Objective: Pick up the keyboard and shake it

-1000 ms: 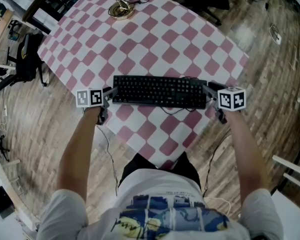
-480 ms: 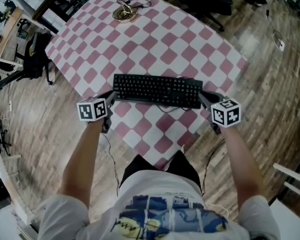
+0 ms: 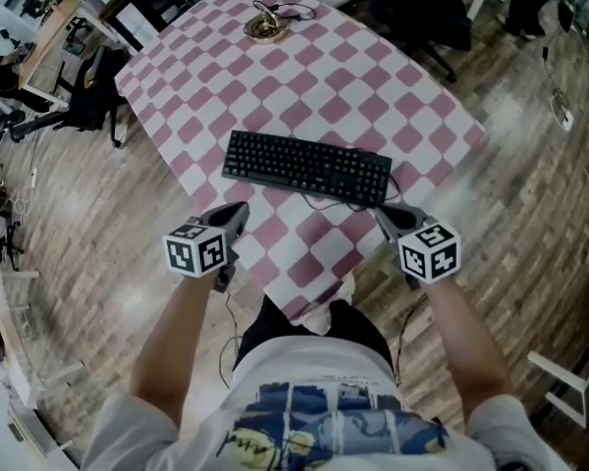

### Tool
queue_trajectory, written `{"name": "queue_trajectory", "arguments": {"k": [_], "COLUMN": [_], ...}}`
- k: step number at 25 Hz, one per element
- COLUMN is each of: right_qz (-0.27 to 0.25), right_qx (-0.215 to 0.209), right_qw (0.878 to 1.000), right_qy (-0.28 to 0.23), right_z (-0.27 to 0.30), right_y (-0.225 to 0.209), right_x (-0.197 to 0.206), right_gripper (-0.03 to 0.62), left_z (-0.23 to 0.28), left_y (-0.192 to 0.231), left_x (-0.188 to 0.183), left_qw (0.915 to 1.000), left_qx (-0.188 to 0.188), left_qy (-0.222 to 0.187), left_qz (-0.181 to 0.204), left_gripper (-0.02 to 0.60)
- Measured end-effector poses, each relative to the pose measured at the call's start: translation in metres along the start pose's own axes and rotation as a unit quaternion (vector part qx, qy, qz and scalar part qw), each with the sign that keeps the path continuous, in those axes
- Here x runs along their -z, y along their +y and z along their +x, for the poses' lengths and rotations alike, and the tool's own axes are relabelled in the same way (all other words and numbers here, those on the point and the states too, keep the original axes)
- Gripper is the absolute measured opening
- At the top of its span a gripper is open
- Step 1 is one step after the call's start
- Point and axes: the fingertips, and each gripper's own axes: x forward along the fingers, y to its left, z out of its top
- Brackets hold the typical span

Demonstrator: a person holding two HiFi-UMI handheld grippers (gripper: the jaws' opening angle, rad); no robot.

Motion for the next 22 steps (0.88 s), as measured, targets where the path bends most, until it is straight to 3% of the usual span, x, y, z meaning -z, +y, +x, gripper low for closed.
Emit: {"name": "queue_trajectory", "arguments": {"k": [12, 22], "right_qz": [-0.027, -0.023], "right_qx": [-0.017, 0.012], "right_qw": [0.999, 0.999], "right_qy": [-0.009, -0.032], "right_z": [-0.051, -0.053], "right_y": [0.103, 0.223], "right_x": [0.016, 0.027], "right_gripper": [0.000, 0.000], "left_z": [-0.074, -0.167], "left_y": [-0.082, -0.066], "left_x": [0.043, 0.075], "left_qw": [0.9961, 0.9888], "left_qx": [0.075, 0.124], "left_qy": [-0.003, -0.015], "left_qz": [0.047, 0.083], "left_gripper": [0.003, 0.003]}}
